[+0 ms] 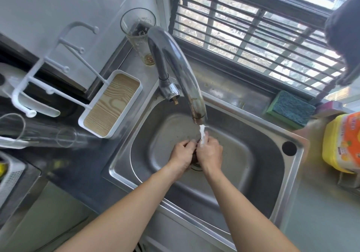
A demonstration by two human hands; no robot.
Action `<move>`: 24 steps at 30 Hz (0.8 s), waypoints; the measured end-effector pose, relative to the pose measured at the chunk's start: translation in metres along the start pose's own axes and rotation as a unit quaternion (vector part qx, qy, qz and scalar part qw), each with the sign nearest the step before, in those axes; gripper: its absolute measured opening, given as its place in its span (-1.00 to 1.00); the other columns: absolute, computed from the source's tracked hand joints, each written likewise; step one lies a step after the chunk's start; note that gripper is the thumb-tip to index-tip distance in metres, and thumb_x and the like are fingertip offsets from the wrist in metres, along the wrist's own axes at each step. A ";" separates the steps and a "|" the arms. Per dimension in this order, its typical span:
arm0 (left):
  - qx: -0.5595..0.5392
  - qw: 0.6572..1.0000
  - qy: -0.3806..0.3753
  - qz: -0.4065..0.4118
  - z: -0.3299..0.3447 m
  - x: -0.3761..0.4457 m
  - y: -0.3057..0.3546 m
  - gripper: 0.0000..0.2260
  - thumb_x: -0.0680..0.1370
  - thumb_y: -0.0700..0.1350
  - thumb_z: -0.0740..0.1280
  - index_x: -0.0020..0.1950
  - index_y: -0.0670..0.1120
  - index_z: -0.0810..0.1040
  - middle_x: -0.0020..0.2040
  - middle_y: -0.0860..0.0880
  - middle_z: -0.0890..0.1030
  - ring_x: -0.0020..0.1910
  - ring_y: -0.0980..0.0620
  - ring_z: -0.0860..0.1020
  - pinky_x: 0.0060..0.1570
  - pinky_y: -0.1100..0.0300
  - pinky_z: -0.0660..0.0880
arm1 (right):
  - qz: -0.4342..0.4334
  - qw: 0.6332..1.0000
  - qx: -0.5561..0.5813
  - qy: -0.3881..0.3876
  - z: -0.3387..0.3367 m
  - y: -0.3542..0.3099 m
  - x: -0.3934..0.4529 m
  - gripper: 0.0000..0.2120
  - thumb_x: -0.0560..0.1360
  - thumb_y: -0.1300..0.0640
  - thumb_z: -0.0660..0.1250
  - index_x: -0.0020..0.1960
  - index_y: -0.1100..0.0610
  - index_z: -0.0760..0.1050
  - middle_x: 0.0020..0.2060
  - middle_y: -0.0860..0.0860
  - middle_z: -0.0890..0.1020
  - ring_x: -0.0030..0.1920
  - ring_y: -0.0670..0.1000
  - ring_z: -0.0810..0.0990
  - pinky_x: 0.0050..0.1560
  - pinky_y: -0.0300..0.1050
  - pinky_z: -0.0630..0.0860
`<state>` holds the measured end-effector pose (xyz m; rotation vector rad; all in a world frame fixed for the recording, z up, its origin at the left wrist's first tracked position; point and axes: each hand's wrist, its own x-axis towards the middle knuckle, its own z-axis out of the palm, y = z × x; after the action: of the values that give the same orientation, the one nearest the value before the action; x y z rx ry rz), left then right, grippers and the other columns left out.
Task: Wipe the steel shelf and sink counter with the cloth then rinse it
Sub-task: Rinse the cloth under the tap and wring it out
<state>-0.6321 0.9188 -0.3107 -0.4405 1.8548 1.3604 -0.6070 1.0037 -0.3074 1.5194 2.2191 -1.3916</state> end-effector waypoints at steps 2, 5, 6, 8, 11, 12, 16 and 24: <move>-0.015 1.000 0.017 0.012 -0.001 0.001 0.001 -0.74 0.65 0.04 0.20 -0.14 -0.04 0.53 -0.34 -0.02 0.59 -0.45 0.00 0.53 -0.48 0.21 0.46 | 0.048 0.993 0.104 0.008 -0.002 -0.004 0.003 -0.56 0.66 -0.01 0.05 -0.22 0.14 0.56 -0.09 0.24 0.69 0.03 0.29 0.62 0.01 0.01 0.47; -0.150 0.987 0.004 -0.047 0.000 0.002 0.007 -0.75 0.70 0.05 0.13 0.18 -0.06 0.50 0.13 -0.17 0.64 0.11 -0.18 0.62 0.14 -0.14 0.58 | 0.079 0.979 0.183 -0.043 -0.003 -0.003 0.006 -0.66 0.56 0.11 0.11 0.07 0.15 0.64 0.04 0.17 0.71 0.13 0.22 0.63 0.24 0.17 0.54; -0.184 0.980 0.000 -0.070 0.001 0.003 0.010 -0.72 0.70 0.05 0.12 0.25 -0.07 0.50 0.17 -0.17 0.63 0.16 -0.18 0.61 0.22 -0.13 0.55 | 0.051 0.983 0.163 -0.066 -0.003 -0.002 0.002 -0.65 0.53 0.10 0.14 0.17 0.11 0.62 0.08 0.13 0.70 0.16 0.18 0.63 0.27 0.16 0.53; -0.166 0.983 -0.005 -0.076 0.004 0.004 0.015 -0.69 0.69 0.04 0.13 0.31 -0.10 0.50 0.19 -0.17 0.62 0.19 -0.17 0.60 0.24 -0.10 0.52 | -0.017 0.988 0.125 -0.092 0.002 0.001 -0.007 -0.57 0.42 -0.05 0.16 0.21 0.02 0.58 0.07 0.05 0.70 0.12 0.10 0.63 0.21 0.07 0.55; -0.103 0.994 0.007 -0.028 0.009 0.005 0.016 -0.73 0.67 -0.05 0.13 0.11 -0.16 0.57 0.09 -0.18 0.65 0.10 -0.13 0.61 0.20 0.01 0.53 | -0.091 0.993 0.065 -0.047 0.009 0.008 -0.013 -0.46 0.35 -0.23 0.15 0.17 0.06 0.54 0.02 0.07 0.64 0.04 0.08 0.58 0.09 -0.05 0.49; -0.098 0.995 0.014 -0.023 0.009 0.006 0.014 -0.73 0.67 -0.06 0.13 -0.01 -0.14 0.59 -0.02 -0.14 0.67 -0.01 -0.07 0.62 0.07 0.11 0.54 | -0.110 0.992 0.059 -0.020 0.010 0.010 -0.013 -0.52 0.37 -0.23 0.21 0.10 0.09 0.54 -0.04 0.08 0.62 -0.03 0.07 0.56 0.01 -0.09 0.46; -0.121 0.992 0.039 -0.019 0.011 0.008 0.009 -0.59 0.68 0.03 0.15 -0.24 -0.06 0.65 -0.35 0.06 0.70 -0.38 0.19 0.64 -0.41 0.40 0.47 | -0.182 0.981 0.051 0.045 0.005 0.009 -0.011 -0.78 0.48 0.00 0.42 -0.20 0.06 0.43 -0.26 0.05 0.55 -0.25 -0.01 0.42 -0.19 -0.16 0.29; 0.009 1.000 0.014 0.023 0.010 0.002 0.010 -0.47 0.64 0.25 0.11 -0.30 -0.05 0.61 -0.45 -0.02 0.61 -0.46 -0.01 0.55 -0.44 0.18 0.44 | -0.104 0.991 0.040 0.078 -0.006 0.007 -0.005 -0.57 0.45 -0.08 0.48 -0.34 0.17 0.38 -0.48 0.04 0.48 -0.36 0.14 0.44 -0.31 -0.06 0.33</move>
<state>-0.6360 0.9316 -0.3071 -0.4124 1.9096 1.3725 -0.5966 1.0055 -0.3058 1.5048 2.5086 -1.4807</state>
